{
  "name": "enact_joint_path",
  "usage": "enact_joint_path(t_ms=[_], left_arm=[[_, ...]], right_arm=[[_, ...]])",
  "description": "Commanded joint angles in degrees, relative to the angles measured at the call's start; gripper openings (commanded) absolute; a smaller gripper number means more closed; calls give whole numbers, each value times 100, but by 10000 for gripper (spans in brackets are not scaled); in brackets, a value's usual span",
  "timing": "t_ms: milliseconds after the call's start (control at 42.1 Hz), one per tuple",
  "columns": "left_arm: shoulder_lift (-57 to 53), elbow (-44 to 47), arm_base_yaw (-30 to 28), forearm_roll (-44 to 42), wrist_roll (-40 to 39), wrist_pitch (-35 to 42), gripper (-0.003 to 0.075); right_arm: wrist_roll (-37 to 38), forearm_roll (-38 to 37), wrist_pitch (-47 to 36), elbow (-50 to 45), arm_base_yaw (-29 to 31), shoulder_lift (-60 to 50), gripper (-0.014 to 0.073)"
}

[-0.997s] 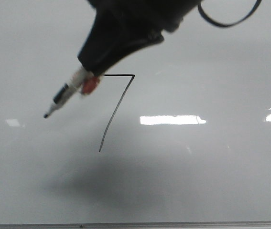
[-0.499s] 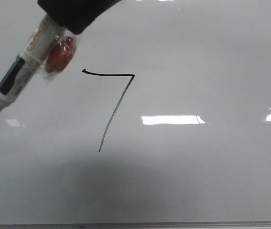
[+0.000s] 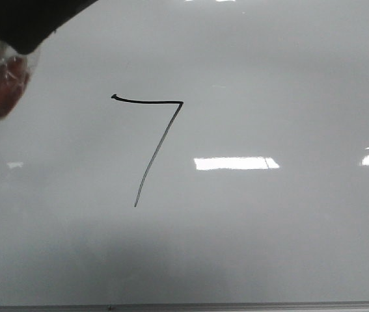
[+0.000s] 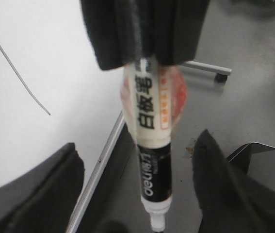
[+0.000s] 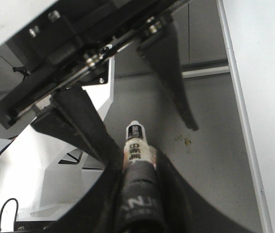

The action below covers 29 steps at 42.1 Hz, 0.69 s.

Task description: Write number 7 on whiteboard

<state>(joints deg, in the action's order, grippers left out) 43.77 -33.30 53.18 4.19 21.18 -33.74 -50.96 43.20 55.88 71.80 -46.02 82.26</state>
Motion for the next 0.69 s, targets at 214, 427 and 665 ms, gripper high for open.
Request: enact_joint_path(t_ms=[214,427,665], left_arm=[[-16,-198,34,33,-63,460,133],[-16,-198,34,33,-63,543,-20],[-16,-198,34,33,-63,553,-20]], right_arm=[[-86,261,-276,198,-1,-237,-60],[-86,261,-287,198,-1,-237,-41],[1,328,-533,203,5,-256,339]])
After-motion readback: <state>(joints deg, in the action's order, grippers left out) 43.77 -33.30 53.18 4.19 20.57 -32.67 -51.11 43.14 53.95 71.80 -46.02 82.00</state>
